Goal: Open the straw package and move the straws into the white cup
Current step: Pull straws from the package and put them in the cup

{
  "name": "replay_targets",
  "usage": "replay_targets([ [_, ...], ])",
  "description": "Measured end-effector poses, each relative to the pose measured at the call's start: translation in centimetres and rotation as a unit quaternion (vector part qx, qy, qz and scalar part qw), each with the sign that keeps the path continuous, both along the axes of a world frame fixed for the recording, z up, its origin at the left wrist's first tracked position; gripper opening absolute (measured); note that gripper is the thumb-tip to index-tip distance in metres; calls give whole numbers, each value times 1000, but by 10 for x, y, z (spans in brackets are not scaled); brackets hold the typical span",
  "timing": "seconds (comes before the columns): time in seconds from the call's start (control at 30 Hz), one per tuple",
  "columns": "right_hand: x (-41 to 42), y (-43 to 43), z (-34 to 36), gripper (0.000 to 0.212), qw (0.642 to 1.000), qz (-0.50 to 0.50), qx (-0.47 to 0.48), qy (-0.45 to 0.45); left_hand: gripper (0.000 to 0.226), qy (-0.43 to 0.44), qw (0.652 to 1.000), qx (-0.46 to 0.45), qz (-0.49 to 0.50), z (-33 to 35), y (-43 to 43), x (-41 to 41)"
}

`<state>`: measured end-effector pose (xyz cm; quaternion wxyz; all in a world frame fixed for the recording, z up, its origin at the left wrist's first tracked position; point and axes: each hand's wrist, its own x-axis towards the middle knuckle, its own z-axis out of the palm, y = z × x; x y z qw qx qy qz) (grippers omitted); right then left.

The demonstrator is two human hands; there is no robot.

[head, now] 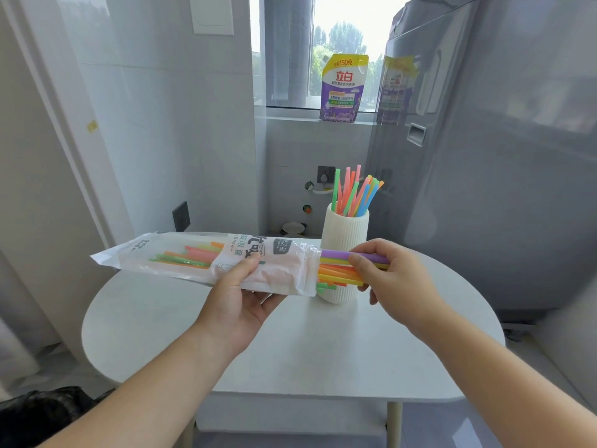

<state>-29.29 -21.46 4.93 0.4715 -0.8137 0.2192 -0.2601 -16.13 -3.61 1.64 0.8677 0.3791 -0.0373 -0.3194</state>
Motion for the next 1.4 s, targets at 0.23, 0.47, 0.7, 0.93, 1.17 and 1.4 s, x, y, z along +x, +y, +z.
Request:
replay_targets([
  [0.23, -4, -11, 6, 9, 997, 13, 80, -6, 31, 17, 1000, -3, 3, 1, 0, 0],
  [0.47, -6, -17, 7, 12, 994, 18, 104, -3, 40, 21, 1000, -4, 3, -1, -1, 1],
  [0.7, 8, -3, 1, 10, 999, 2, 49, 13, 39, 19, 1000, 4, -9, -1, -5, -5],
  [0.93, 5, -4, 2, 10, 998, 16, -64, 11, 33, 18, 1000, 3, -6, -1, -3, -4],
  [1.17, -2, -19, 9, 13, 999, 8, 30, 18, 33, 24, 1000, 3, 2, 0, -1, 0],
  [1.4, -15, -35, 12, 9, 986, 12, 165, 20, 37, 28, 999, 13, 20, 0, 0, 3],
])
